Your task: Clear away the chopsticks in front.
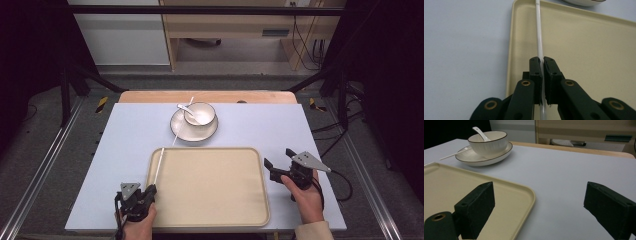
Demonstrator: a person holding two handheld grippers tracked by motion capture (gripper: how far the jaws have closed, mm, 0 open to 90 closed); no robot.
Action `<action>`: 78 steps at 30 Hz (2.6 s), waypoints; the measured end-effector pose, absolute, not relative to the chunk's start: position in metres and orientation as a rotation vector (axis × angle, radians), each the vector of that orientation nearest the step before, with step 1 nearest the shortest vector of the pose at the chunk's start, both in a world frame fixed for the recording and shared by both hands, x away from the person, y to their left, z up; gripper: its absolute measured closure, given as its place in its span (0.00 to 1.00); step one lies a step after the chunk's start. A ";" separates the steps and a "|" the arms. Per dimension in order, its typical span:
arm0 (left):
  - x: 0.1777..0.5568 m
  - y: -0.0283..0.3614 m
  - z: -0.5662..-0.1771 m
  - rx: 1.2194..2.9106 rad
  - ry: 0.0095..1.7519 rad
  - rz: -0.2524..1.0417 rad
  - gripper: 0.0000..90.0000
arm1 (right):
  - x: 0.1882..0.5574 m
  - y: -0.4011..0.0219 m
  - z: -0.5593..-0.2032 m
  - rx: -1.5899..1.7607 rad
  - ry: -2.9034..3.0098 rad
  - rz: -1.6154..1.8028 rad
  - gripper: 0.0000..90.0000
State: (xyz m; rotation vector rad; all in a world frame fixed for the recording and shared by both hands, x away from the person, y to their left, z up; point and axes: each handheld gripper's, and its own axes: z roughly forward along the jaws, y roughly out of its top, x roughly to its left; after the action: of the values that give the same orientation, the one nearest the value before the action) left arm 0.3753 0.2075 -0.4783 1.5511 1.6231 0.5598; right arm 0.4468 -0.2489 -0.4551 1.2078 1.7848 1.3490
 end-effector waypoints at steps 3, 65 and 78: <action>0.379 0.206 -0.477 1.562 1.620 0.561 0.95 | 0.447 -0.249 -0.455 1.207 1.786 1.349 0.11; 0.551 0.186 -0.423 1.897 1.166 0.623 0.40 | 0.448 -0.249 -0.457 1.191 1.802 1.317 0.11; 0.599 0.186 -0.440 1.898 1.135 0.587 0.45 | 0.447 -0.252 -0.456 1.195 1.778 1.325 0.09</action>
State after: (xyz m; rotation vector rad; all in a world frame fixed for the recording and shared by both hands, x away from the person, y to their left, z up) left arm 0.5993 0.1862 -0.4399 1.8978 1.1349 0.5873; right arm 0.4470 -0.2521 -0.4559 1.1950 1.7779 1.3246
